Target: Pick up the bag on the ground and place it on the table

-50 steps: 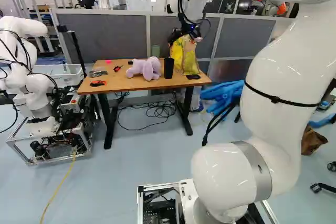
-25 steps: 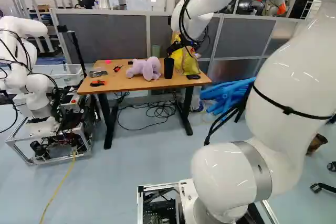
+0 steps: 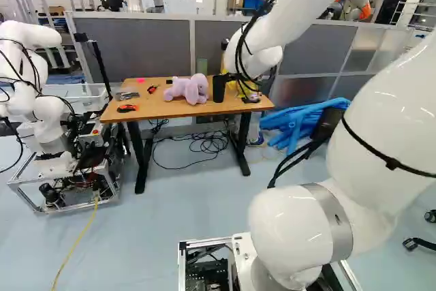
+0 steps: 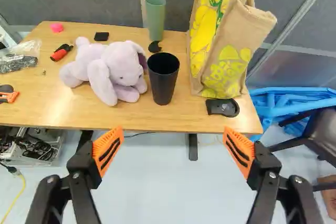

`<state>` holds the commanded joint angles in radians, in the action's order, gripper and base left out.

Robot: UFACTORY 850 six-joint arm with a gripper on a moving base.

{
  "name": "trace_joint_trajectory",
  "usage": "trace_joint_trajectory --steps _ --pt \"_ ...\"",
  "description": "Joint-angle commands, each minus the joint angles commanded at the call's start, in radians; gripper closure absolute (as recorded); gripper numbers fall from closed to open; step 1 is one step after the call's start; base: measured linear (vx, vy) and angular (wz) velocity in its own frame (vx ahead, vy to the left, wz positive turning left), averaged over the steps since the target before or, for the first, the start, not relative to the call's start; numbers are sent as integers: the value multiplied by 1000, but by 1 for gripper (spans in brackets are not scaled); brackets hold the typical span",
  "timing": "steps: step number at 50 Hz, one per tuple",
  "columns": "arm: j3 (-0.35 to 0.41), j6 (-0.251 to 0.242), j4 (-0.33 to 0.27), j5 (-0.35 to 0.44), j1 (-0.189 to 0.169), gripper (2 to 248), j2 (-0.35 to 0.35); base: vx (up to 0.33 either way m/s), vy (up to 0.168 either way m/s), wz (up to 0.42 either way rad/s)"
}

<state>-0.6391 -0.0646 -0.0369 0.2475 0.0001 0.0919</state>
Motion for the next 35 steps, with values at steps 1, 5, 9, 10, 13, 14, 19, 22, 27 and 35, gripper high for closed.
trace_joint_trajectory --steps 1,5,9,10,13,14,19,22,27,35 --pt "10 1 1 12 0 3 4 0 0 0" --pt "51 6 3 58 0 3 17 0 0 0" --pt "90 11 6 102 0 3 31 0 0 0" --pt "99 12 7 113 0 3 34 0 0 0" --pt "127 15 9 144 0 3 43 0 0 0" --pt "136 16 9 154 0 3 46 0 0 0" --pt "182 21 12 206 0 3 62 0 0 0" --pt "207 24 14 235 0 3 70 0 0 0" --pt "247 29 17 280 0 3 84 0 0 0" --pt "306 36 20 347 0 3 104 0 0 0"
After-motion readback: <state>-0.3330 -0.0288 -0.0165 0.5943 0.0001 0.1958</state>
